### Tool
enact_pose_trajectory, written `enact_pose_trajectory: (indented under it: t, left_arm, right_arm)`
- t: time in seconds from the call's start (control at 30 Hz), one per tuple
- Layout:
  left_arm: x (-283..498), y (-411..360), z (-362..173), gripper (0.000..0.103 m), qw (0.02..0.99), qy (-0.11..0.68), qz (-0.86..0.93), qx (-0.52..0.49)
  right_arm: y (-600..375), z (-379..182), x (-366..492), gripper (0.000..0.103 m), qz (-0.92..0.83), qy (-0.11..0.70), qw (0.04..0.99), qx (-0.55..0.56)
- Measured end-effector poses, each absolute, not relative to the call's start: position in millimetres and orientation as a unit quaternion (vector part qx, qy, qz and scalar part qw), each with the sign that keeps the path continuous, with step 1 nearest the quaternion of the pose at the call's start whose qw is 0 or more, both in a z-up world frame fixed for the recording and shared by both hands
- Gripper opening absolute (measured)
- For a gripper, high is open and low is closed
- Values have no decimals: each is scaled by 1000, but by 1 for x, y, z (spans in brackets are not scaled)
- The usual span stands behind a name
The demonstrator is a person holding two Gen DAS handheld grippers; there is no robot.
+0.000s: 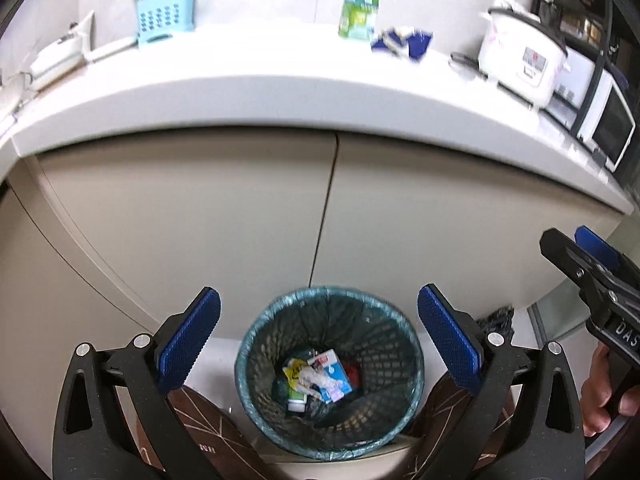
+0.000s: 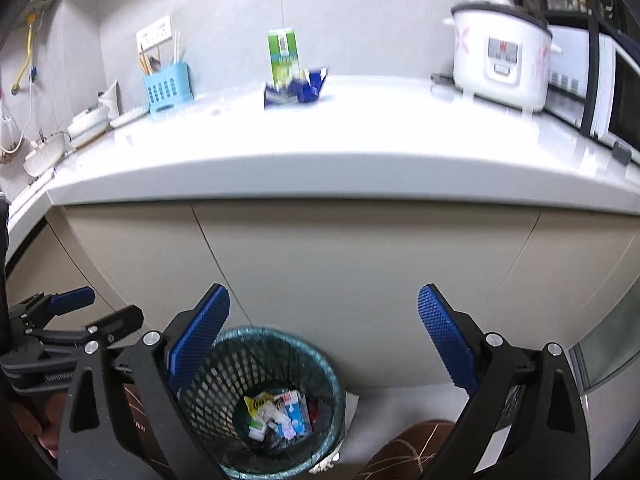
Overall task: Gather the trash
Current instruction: 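Raise both open tools back up toward the counter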
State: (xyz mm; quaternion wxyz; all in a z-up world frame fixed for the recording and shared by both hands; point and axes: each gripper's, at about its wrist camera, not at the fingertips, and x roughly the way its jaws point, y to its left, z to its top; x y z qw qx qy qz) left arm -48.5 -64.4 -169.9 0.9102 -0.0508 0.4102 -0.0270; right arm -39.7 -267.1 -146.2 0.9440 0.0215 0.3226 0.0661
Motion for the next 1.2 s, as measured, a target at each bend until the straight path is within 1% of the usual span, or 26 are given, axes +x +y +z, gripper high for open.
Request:
enact_pose_trajectory:
  t: [0.23,0.4,0.63,0.93,1.2]
  left_arm:
    - [-44,-62,-117,97,928,372,-18,-35]
    - [-33,-57,-85,97,934,355,-15,-36]
    - [-19,-50,-49,97,937,345,-4,-48]
    - [21,-43,-22,97,937,346,11,-55]
    - [71,-39,-16,97,933,355,19,-56]
  right_arm:
    - [-272,-102,-36,95,54,279,959,16]
    - [-272,-73,-28,95,55,266,962,6]
    - [-280,-35,-18,95,62,260,964,20]
    - [-277,-4,30,95,73,277,957,34]
    - [-264,2,83,95,87,296,951,38]
